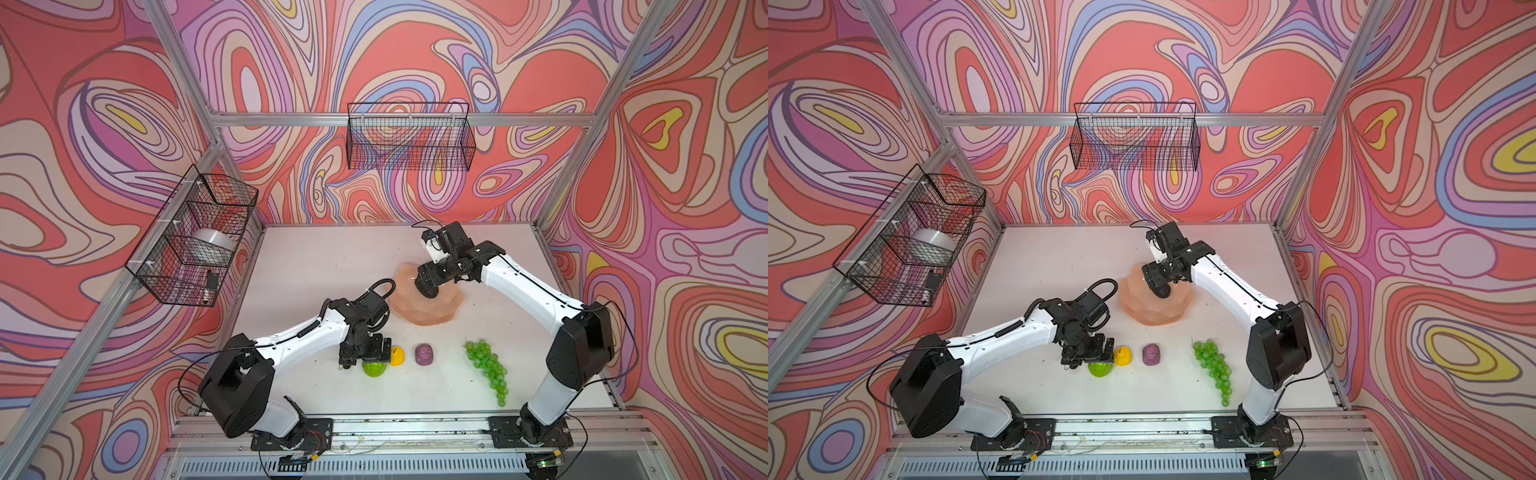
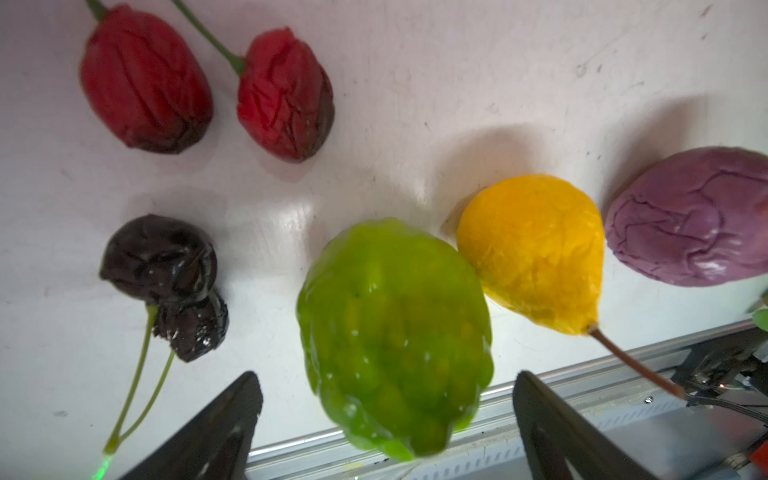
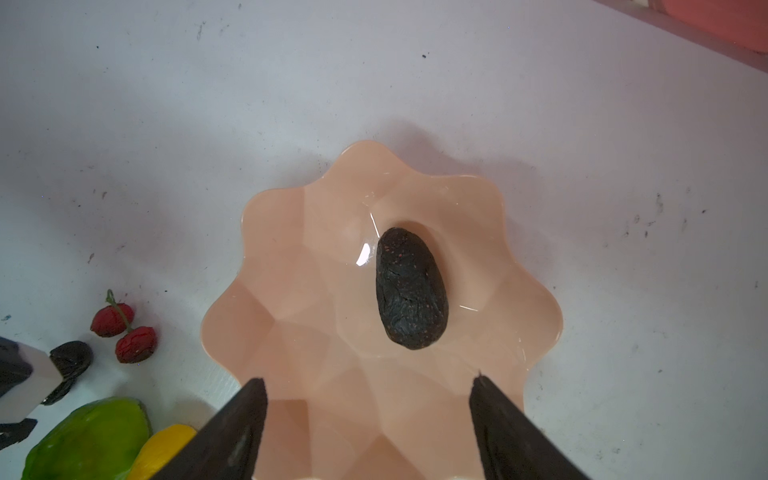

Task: Place and organize the fake fruits in the fruit bowl
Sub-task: 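Grasp the green bumpy fruit with the left gripper and carry it over the bowl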

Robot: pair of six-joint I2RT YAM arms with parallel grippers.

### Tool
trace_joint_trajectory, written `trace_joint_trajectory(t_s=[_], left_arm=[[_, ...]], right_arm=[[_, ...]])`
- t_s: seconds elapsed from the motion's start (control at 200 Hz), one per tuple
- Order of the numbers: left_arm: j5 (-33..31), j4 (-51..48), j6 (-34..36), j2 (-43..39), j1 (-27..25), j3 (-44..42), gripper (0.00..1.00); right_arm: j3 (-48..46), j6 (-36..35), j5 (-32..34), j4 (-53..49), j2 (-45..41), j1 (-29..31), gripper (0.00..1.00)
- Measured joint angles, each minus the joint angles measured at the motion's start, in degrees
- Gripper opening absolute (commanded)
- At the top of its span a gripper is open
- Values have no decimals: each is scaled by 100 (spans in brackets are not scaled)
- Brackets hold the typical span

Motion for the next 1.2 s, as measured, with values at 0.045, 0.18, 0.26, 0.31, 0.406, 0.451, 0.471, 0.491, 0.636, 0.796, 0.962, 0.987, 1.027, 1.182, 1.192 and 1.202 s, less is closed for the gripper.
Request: trace_joint_trajectory(t_s=[0.045,0.18,0.26,0.31,0.406,0.451,0.471,0.491,0.636,0.796,0.962,0.987,1.027,1.182,1.192,1.202], left_arm=[[0,22,-9,33,-13,-26,94],[2,103,-15,166,-22,-68,91],[7,175,-24,210,-22,-122,91],[9,208,-33,229,-24,-155,90],[11,273,-37,264,-26,-188,86],[9,310,-39,273,-33,-201,82],[11,317,-39,273,-37,-203,80],[11,321,-39,275,-46,-205,78],[48,341,-46,319,-55,-205,60],[46,339,-83,273,-55,-238,56],[-22,234,-101,-13,-55,-278,54],[-44,203,-98,-81,-55,-273,54],[-61,111,-101,-195,-55,-243,54],[-92,-289,-94,-610,-55,59,52],[-96,-326,-87,-638,-52,107,51],[-101,-356,-81,-654,-52,136,51]], right_arm=[[-35,22,-15,2,0,0,79],[-101,59,-44,68,-13,0,79],[-111,66,-46,87,-33,0,79],[-111,70,-52,114,-48,0,79],[-146,87,-61,162,-109,0,79],[-166,94,-63,181,-133,0,79],[-179,101,-63,195,-144,0,79],[-188,103,-63,201,-153,0,79],[-219,105,-59,210,-162,0,79],[-223,103,7,212,-162,0,79],[-223,98,15,210,-162,0,78],[-223,98,17,210,-162,0,78],[-223,98,28,208,-164,0,78],[-310,103,76,251,-317,0,78],[-328,105,79,254,-341,0,77],[-354,105,90,260,-372,0,78]])
